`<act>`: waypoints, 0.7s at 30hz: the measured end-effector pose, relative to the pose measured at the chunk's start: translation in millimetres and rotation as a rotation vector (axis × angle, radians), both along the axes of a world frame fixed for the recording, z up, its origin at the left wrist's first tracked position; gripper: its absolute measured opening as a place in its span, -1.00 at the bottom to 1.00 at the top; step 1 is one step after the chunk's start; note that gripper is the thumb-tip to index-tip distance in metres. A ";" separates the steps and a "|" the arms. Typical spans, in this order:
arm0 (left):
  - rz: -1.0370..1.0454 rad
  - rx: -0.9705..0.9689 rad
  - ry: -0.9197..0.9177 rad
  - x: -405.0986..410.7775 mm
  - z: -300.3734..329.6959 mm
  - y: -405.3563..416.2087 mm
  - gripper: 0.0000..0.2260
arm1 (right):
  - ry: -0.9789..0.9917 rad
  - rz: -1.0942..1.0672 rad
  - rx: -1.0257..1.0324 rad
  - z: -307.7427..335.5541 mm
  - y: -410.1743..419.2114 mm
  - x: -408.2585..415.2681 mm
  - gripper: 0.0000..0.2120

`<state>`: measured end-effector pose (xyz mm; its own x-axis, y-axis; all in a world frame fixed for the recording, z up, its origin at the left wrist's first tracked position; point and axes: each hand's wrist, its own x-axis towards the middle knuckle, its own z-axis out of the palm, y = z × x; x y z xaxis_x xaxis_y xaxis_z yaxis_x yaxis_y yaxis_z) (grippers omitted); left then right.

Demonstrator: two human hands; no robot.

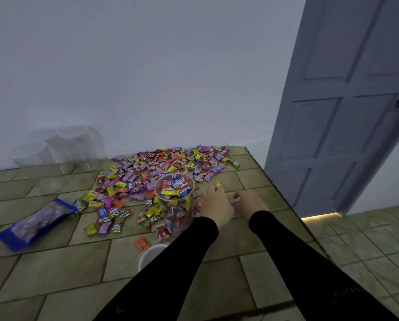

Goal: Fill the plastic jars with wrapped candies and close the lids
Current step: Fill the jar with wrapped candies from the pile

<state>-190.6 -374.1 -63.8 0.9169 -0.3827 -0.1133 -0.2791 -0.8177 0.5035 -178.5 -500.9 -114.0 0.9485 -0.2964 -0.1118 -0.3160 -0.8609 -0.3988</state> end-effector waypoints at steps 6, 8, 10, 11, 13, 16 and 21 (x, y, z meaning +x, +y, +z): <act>0.067 0.103 0.007 28.9 -34.1 -23.0 -0.44 | 0.031 0.062 0.093 -11.5 -24.1 35.4 -0.71; 0.095 0.109 -0.019 40.2 -43.1 -31.5 -0.47 | 0.016 0.106 0.096 -12.5 -31.6 50.2 -0.71; 0.125 0.094 -0.022 49.9 -50.0 -38.2 -0.49 | 0.006 0.135 0.091 -12.4 -38.0 64.2 -0.71; 0.139 0.087 -0.030 55.9 -53.8 -42.6 -0.49 | 0.004 0.148 0.093 -12.6 -42.7 72.4 -0.70; 0.160 0.074 -0.059 65.6 -60.2 -51.5 -0.52 | 0.005 0.173 0.096 -13.3 -52.4 88.5 -0.67; 0.197 0.045 -0.145 80.4 -66.9 -61.3 -0.58 | -0.035 0.201 0.080 -15.1 -62.9 109.1 -0.68; 0.334 0.092 -0.251 100.8 -71.3 -76.4 -0.50 | -0.140 0.236 0.018 -21.9 -72.2 140.3 -0.51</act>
